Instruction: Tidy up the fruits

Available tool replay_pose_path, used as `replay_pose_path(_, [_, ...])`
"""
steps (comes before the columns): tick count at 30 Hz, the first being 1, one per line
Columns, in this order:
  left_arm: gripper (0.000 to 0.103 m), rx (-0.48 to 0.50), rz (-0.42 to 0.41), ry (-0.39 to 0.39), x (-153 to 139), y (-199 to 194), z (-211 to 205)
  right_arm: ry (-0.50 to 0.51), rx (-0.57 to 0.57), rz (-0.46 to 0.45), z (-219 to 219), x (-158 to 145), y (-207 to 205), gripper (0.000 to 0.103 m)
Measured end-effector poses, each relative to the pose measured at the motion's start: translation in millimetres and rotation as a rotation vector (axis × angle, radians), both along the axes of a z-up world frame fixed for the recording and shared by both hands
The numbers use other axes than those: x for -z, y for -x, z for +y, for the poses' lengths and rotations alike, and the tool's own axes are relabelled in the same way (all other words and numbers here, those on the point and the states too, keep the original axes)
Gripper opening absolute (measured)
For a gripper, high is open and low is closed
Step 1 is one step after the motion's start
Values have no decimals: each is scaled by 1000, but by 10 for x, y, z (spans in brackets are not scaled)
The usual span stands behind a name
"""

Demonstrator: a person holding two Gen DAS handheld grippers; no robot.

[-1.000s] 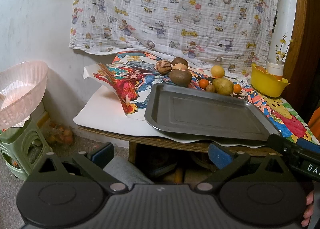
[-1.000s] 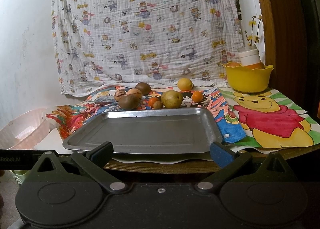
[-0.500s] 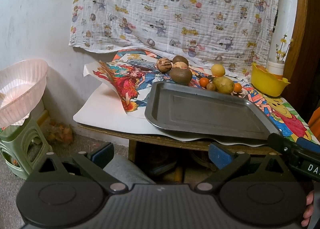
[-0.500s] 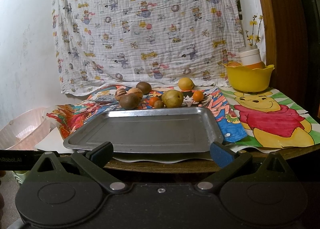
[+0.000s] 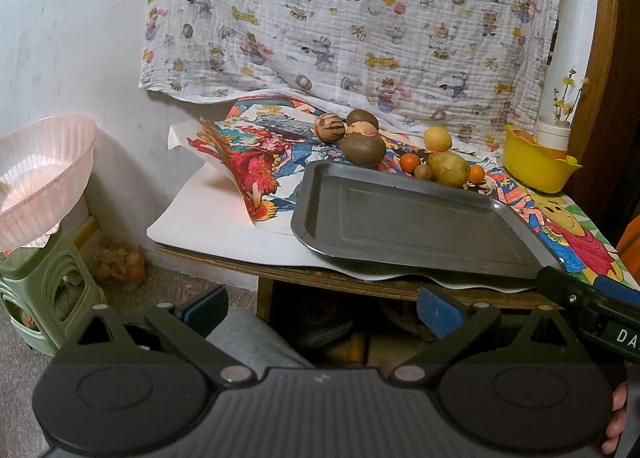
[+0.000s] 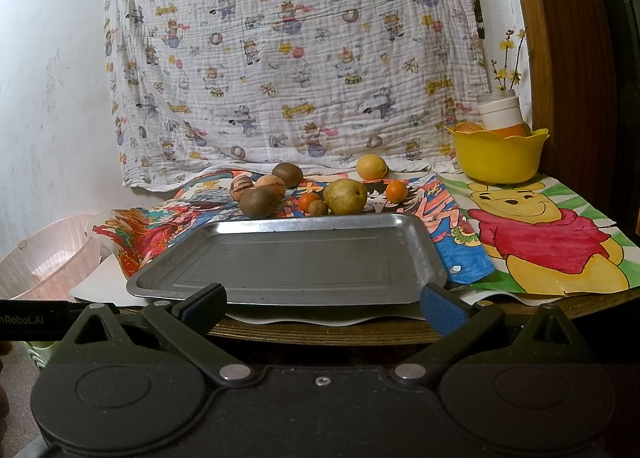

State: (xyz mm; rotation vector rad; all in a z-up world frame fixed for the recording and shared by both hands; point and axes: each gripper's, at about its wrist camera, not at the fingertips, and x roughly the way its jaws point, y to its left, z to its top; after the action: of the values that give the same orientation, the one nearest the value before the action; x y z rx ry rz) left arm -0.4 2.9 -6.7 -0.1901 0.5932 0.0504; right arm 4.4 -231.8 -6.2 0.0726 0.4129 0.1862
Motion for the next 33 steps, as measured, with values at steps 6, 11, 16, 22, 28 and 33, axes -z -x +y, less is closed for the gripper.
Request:
replay_pose_path(6, [102, -1, 2, 4, 7, 3, 4, -1, -2, 3, -1, -1, -5, 103])
replay_pose_path(11, [102, -9, 15, 24, 61, 12, 38, 0, -6, 13, 35, 61, 6, 103])
replay_pose_path(16, [102, -17, 27, 39, 62, 15, 62, -2, -8, 21, 37, 65, 5, 103])
replay_pose_path(22, [102, -81, 71, 68, 69, -14, 155, 14, 6, 71, 35, 41, -66, 103])
replay_pose_path(28, [102, -122, 82, 68, 84, -6, 209, 11, 1, 110, 37, 68, -101, 103])
replay_pose_path(33, [102, -107, 88, 62, 74, -26, 195, 12, 4, 122, 30, 73, -116, 103])
